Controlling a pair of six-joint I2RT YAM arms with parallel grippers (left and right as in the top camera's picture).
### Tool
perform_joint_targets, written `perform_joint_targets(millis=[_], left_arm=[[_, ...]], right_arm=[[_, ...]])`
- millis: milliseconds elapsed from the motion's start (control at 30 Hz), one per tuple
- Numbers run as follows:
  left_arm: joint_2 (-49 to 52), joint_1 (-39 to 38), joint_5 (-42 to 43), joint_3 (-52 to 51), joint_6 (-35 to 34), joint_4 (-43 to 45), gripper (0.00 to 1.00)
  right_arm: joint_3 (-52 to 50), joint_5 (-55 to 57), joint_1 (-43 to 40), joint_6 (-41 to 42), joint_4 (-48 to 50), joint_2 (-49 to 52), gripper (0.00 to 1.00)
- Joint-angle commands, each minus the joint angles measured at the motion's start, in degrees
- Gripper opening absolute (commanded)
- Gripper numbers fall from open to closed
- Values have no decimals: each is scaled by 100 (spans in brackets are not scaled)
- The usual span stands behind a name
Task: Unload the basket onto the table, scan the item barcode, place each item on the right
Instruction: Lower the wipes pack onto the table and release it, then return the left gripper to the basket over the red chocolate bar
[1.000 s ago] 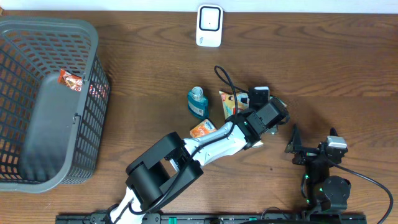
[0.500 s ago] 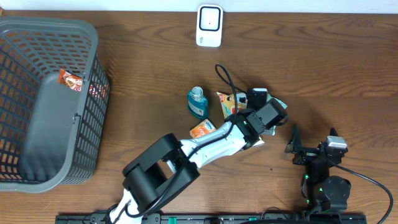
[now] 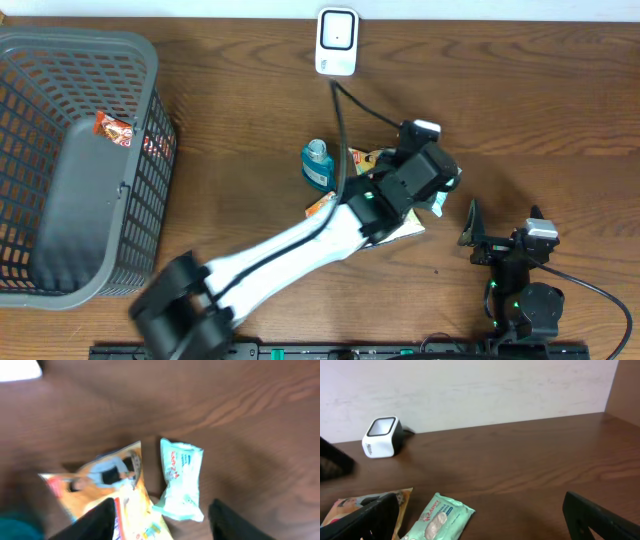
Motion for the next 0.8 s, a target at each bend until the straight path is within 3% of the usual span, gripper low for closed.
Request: perform_joint_targets(millis=[0, 100, 233, 400, 567, 767], left_arm=[[-861, 179, -289, 46, 758, -282, 66], [-1589, 562, -435, 136, 758, -669, 70], [-2736, 1650, -433, 363, 761, -1268, 71], [-3886, 3532, -433, 385, 748, -1720, 73], [-4172, 5209, -433, 385, 343, -2330, 74], [-3630, 6721, -101, 345, 83, -2887, 77]], right_arm=[[-13, 13, 68, -74, -11, -31, 99], [-13, 13, 68, -74, -11, -31, 99], [-13, 13, 68, -76, -11, -31, 99], [-13, 13, 68, -74, -11, -31, 99], [-13, 13, 68, -74, -11, -31, 99], [-13, 13, 68, -74, -11, -31, 99]])
